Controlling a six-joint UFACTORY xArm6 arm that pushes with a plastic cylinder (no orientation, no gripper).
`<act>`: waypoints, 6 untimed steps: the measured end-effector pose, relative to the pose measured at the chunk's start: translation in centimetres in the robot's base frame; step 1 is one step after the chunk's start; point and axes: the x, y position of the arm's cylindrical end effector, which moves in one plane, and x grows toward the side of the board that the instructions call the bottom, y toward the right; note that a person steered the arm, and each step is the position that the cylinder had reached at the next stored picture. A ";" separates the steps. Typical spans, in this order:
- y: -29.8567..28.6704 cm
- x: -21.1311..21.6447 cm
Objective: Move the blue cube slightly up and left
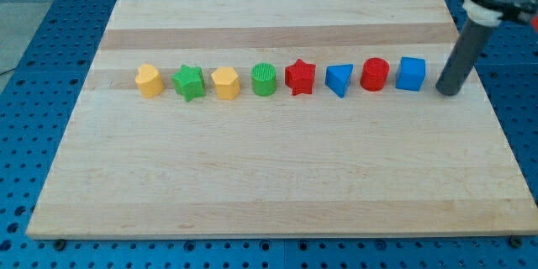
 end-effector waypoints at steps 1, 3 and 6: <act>-3.1 -2.6; -3.9 -2.0; -7.8 -0.7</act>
